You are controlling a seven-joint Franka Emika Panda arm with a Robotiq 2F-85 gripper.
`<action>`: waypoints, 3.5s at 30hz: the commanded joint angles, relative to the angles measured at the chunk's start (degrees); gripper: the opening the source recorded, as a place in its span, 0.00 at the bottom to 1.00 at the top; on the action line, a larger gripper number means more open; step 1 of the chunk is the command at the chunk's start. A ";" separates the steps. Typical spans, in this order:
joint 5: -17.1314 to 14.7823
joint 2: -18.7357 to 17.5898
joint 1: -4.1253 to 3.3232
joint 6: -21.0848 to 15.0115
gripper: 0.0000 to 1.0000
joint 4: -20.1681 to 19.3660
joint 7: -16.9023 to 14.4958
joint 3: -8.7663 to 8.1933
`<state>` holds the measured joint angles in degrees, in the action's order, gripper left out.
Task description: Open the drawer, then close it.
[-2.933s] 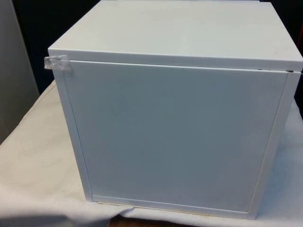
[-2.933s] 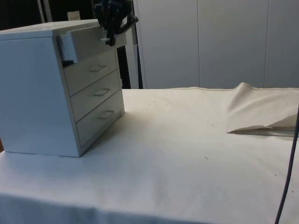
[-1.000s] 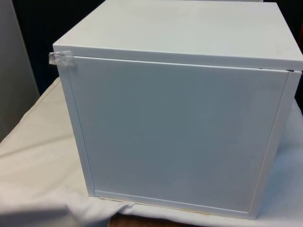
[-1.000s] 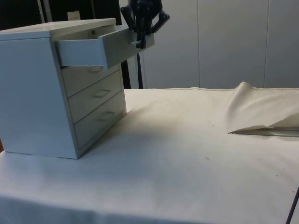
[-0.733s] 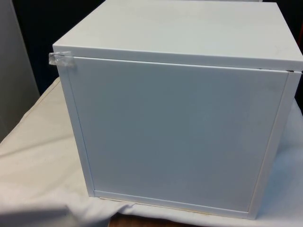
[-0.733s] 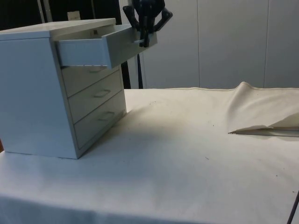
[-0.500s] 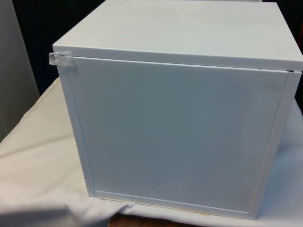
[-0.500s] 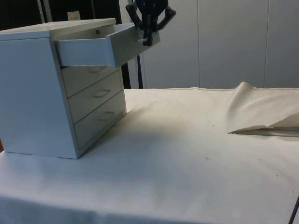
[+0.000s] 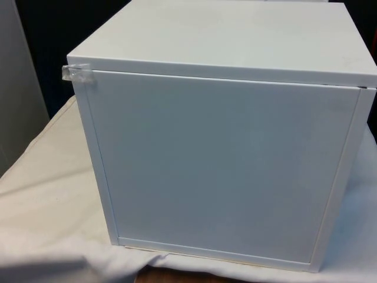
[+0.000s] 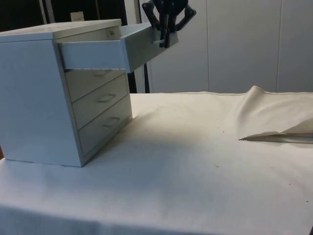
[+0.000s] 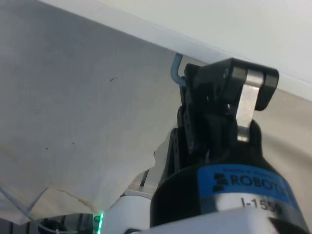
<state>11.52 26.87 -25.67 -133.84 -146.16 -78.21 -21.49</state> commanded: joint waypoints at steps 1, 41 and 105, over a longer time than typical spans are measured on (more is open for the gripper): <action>0.34 1.15 -0.17 0.17 0.00 -1.43 0.29 0.63; 0.06 5.73 0.00 -2.58 1.00 -5.39 0.86 -0.06; -1.32 1.38 -1.49 -7.62 0.38 -11.12 6.47 5.33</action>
<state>10.20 28.25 -27.16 -141.46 -157.28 -71.73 -16.16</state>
